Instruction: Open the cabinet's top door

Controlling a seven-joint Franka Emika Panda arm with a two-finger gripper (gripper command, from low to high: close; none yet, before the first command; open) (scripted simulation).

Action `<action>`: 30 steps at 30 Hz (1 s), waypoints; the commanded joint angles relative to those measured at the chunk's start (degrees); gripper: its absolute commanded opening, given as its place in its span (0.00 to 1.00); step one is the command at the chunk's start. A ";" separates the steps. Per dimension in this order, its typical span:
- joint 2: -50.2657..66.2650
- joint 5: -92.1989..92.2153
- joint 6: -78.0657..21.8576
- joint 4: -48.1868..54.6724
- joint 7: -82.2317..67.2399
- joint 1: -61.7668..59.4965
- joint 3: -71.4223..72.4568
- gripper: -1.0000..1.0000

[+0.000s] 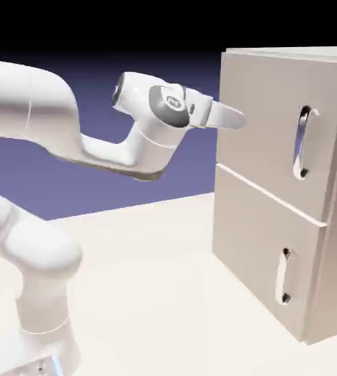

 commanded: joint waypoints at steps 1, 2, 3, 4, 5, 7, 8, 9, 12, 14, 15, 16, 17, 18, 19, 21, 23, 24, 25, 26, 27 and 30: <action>-0.34 -2.50 -0.06 0.47 1.82 0.82 -0.96 1.00; -0.68 -4.99 -0.12 0.94 3.65 1.64 -1.91 1.00; -1.02 -7.48 -0.19 1.41 5.47 2.46 -2.87 1.00; -1.36 -9.97 -0.25 1.88 7.29 3.28 -3.82 1.00; -1.69 -12.46 -0.31 2.36 9.11 4.09 -4.78 1.00; -2.37 -17.45 -0.43 3.30 12.75 5.73 -6.69 1.00; -2.71 -19.94 -0.50 3.77 14.58 6.55 -7.64 1.00; -3.05 -22.43 -0.56 4.24 16.40 7.37 -8.60 1.00; -4.06 -29.90 -0.75 5.65 21.86 9.83 -11.46 1.00; -4.74 -34.89 -0.87 6.59 25.51 11.46 -13.37 1.00; -5.08 -37.38 -0.93 7.07 27.33 12.28 -14.33 1.00; -5.42 -39.87 -0.99 7.54 29.15 13.10 -15.28 1.00; -5.76 -42.36 -1.06 8.01 30.97 13.92 -16.24 1.00; -6.10 -44.86 -1.12 8.48 32.79 14.74 -17.19 1.00; -6.44 -47.35 -1.18 8.95 34.61 15.56 -18.15 1.00; -7.11 -52.33 -1.31 9.89 38.26 17.19 -20.06 1.00; -7.79 -57.31 -1.43 10.83 41.90 18.83 -21.97 1.00; -8.13 -59.81 -1.49 11.30 43.72 19.65 -22.92 1.00; -8.47 -62.30 -1.55 11.78 45.54 20.47 -23.88 1.00; -8.81 -64.79 -1.62 12.25 47.36 21.29 -24.83 1.00; -9.14 -67.28 -1.68 12.72 49.19 22.11 -25.79 1.00; -9.84 -72.42 -1.81 13.69 52.94 23.79 -27.76 1.00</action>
